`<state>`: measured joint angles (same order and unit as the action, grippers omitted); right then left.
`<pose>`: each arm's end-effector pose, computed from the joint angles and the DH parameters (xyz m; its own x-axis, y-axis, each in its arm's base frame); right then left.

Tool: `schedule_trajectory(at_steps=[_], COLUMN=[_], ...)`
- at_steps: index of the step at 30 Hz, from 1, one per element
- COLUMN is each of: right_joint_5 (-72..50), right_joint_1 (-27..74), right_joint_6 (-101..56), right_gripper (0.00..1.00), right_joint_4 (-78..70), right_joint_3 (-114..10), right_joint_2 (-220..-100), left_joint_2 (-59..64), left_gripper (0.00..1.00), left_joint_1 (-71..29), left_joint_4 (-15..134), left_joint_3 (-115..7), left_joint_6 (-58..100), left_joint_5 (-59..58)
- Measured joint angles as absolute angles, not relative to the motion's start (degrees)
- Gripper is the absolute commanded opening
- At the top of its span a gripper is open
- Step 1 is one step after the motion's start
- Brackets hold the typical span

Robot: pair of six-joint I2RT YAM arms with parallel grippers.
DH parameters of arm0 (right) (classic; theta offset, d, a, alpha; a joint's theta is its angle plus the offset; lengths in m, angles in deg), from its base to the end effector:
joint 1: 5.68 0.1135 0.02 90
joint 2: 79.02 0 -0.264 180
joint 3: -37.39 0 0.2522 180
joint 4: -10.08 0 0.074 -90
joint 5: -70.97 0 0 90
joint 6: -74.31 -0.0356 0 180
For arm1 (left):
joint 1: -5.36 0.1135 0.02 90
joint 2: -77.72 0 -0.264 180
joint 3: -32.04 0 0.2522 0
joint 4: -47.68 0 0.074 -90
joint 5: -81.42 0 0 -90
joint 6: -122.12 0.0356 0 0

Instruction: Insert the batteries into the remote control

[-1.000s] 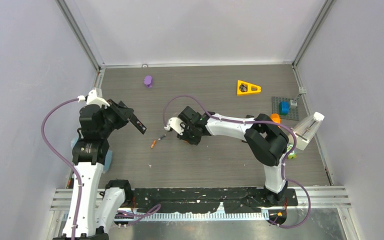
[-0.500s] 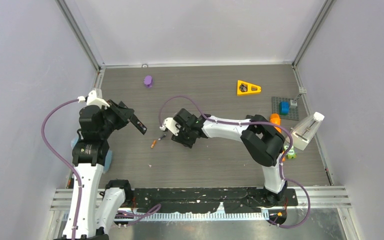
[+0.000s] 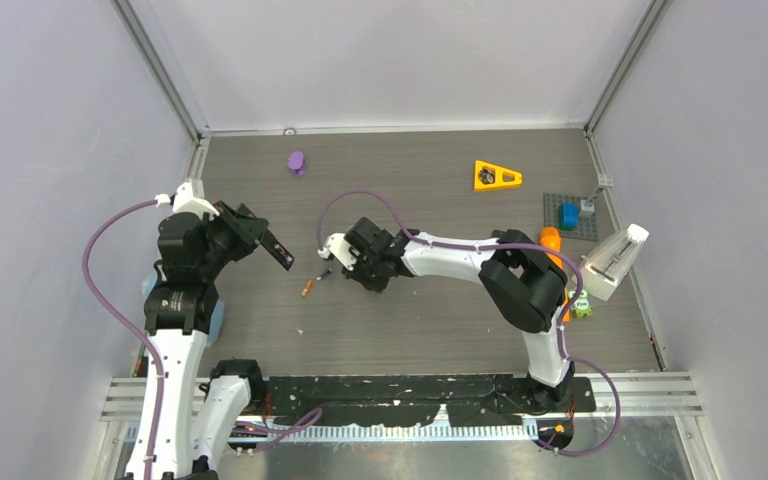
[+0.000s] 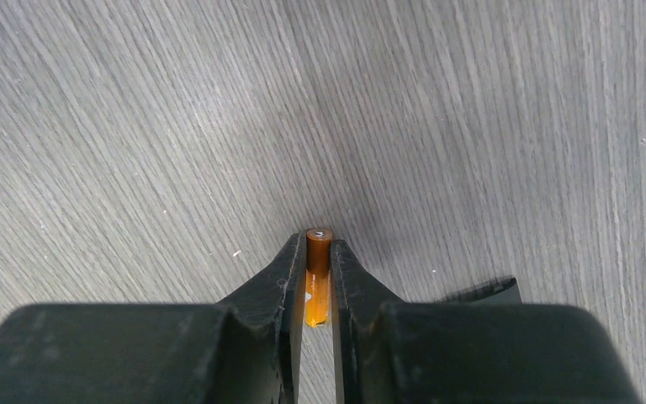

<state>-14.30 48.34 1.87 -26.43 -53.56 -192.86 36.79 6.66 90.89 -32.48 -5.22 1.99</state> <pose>0.2413 0.3374 0.1626 -0.2314 -0.8305 -0.5067 -0.9450 0.3157 -0.0859 0.1544 -0.0030 0.3508 -0.3581 -0.6045 -0.7115 -0.0840 0.7799 -0.6203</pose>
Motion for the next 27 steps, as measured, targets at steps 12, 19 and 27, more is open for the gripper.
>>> schedule_trajectory(at_steps=[12, 19, 27], right_joint_5=[-12.4, -12.1, -11.4], right_joint_1=[43.0, 37.5, 41.9], right_joint_6=[-7.7, -17.6, -27.0], right_gripper=[0.07, 0.09, 0.08], right_joint_4=[-26.6, -22.0, -14.3], right_joint_3=[-53.2, -52.1, -53.5], right_joint_2=[-189.8, -170.2, -154.3], left_joint_2=[37.3, 35.2, 32.9], left_gripper=[0.0, 0.0, 0.0], left_joint_1=[6.8, 6.9, 3.1], left_joint_4=[87.7, 71.2, 53.1], left_joint_3=[-31.1, -27.2, -23.1], left_joint_6=[-8.5, -17.8, -35.3], left_joint_5=[6.4, 19.8, 24.7])
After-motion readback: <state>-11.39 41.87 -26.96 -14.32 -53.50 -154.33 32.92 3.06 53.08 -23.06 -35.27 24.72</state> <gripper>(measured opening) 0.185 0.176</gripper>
